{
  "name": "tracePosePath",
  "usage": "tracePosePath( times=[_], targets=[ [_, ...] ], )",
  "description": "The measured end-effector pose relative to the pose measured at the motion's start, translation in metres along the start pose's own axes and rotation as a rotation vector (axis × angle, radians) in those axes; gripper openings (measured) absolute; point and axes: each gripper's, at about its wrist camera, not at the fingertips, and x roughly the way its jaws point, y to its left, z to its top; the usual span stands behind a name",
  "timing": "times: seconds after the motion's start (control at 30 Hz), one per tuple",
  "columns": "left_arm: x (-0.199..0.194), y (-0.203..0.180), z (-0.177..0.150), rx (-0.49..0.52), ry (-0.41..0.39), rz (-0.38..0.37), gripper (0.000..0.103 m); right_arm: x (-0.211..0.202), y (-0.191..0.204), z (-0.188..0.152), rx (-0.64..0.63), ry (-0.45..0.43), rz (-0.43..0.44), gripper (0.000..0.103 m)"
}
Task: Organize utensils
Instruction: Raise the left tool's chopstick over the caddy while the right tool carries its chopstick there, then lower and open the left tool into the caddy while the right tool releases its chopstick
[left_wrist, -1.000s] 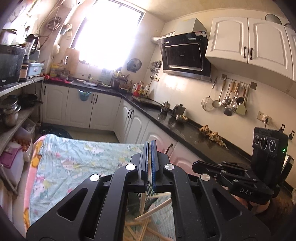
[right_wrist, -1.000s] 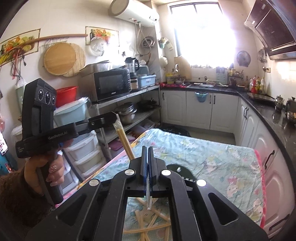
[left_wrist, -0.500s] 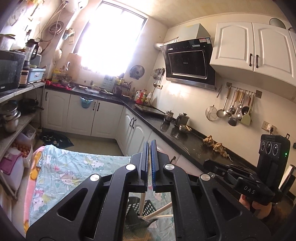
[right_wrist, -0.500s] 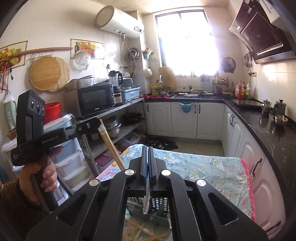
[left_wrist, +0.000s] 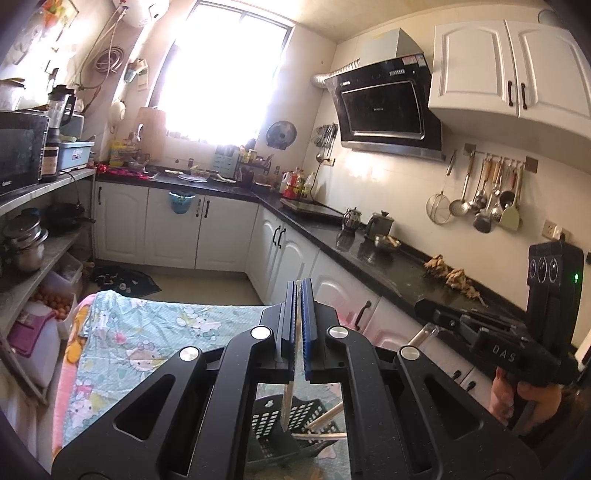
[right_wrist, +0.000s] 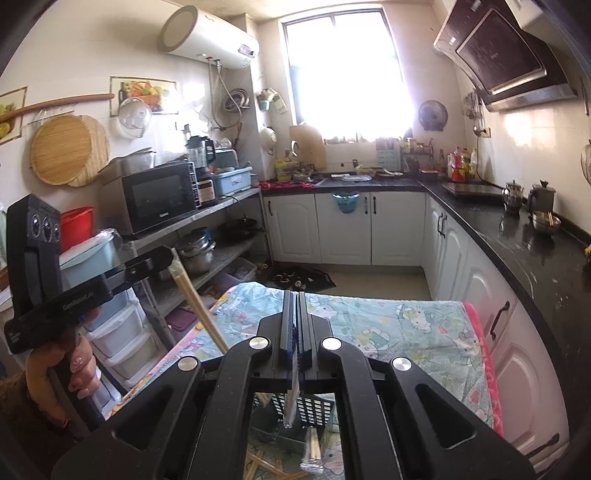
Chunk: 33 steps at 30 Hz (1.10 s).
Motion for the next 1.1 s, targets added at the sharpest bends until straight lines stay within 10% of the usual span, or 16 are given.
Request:
tracePosePath(
  times=[0.9,1.1],
  targets=[
    [0.05,0.017,-0.072,-0.022,0.152,0.033,0.001,0.063,-0.02,-0.055,0.045,0.146,-0.056,0.003],
    [0.047,0.015,-0.078,0.006,0.16,0.07,0.029,0.068,-0.018,-0.064,0.049,0.165,-0.07,0.009]
  ],
)
